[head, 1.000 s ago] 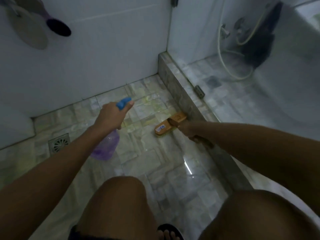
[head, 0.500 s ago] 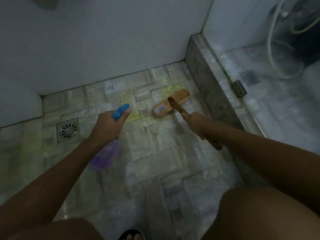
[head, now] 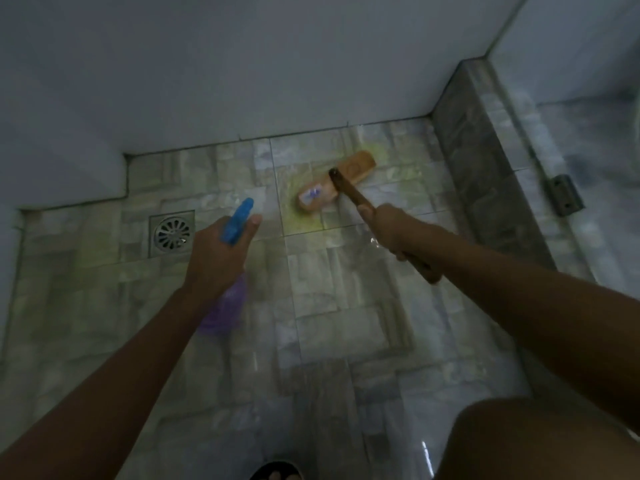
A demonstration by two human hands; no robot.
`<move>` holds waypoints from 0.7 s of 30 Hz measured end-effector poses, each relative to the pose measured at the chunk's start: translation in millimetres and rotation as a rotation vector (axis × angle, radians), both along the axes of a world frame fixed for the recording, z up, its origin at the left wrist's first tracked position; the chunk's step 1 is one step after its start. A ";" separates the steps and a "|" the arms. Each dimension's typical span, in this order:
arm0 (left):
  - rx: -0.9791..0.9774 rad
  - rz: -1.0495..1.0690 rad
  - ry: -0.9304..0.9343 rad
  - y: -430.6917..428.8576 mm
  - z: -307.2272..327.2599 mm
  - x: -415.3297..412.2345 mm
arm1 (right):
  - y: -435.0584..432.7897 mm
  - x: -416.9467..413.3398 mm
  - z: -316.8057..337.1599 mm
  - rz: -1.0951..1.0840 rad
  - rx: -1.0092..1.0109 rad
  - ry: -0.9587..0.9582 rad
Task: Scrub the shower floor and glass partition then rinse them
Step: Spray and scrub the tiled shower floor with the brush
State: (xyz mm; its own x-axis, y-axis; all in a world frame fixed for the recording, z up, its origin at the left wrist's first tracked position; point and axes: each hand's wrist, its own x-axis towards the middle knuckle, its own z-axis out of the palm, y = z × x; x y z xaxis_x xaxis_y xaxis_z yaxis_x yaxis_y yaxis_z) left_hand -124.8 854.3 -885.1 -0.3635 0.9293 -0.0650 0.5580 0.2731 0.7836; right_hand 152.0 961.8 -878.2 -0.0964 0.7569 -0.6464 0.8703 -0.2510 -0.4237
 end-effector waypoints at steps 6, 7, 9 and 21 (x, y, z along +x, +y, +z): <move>0.093 0.049 -0.001 -6.4 0.9 -13.2 | -40.9 37.9 14.4 0.171 -0.085 -0.194; 0.092 0.038 0.002 -5.9 -0.8 -12.5 | -21.5 33.3 13.8 0.141 -0.068 -0.190; 0.089 0.034 -0.004 -4.1 -4.4 -12.6 | 26.2 8.0 12.8 0.034 0.001 -0.135; 0.174 0.164 -0.094 -9.1 -0.4 -26.6 | -21.1 0.6 23.6 0.298 -0.040 -0.160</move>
State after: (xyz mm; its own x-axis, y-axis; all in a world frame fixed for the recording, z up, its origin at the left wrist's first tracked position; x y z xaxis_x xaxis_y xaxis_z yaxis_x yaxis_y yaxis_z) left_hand -151.4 845.2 -885.4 -0.5101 0.8586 0.0507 0.4402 0.2100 0.8730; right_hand 152.6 940.7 -854.6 -0.2042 0.6843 -0.7000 0.9627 0.0108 -0.2704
